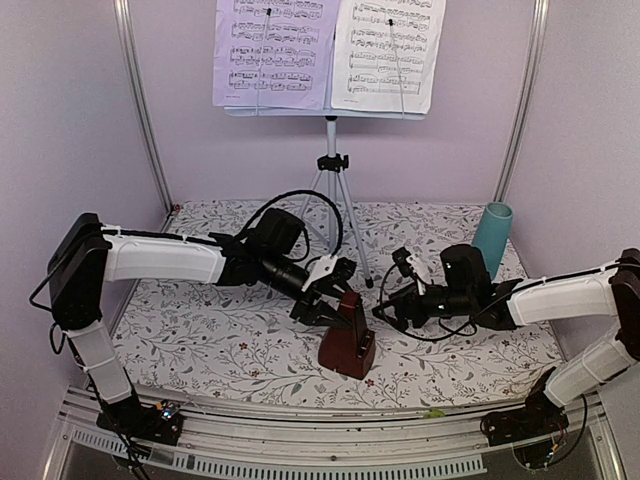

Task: Set up the instrument practice props
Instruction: Lift the pendulum from the metronome.

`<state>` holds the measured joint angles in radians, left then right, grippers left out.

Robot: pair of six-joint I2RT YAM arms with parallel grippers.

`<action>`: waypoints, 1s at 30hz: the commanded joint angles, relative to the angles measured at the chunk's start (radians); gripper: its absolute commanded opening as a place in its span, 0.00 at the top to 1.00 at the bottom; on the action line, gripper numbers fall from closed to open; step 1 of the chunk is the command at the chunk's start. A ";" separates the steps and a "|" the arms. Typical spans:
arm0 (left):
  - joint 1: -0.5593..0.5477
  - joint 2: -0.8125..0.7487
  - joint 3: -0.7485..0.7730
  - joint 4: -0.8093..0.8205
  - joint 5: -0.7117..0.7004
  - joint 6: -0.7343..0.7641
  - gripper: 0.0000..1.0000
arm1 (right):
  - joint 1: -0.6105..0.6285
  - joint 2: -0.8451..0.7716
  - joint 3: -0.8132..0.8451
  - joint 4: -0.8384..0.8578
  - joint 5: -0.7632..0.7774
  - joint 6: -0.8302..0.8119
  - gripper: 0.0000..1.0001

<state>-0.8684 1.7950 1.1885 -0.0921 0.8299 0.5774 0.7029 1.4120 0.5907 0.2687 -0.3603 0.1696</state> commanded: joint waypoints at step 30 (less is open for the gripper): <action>-0.024 0.080 -0.038 -0.134 -0.055 -0.004 1.00 | -0.079 0.116 -0.042 0.038 -0.069 0.098 0.22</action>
<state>-0.8684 1.7958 1.1885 -0.0917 0.8307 0.5774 0.6369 1.5204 0.5747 0.2878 -0.4232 0.2516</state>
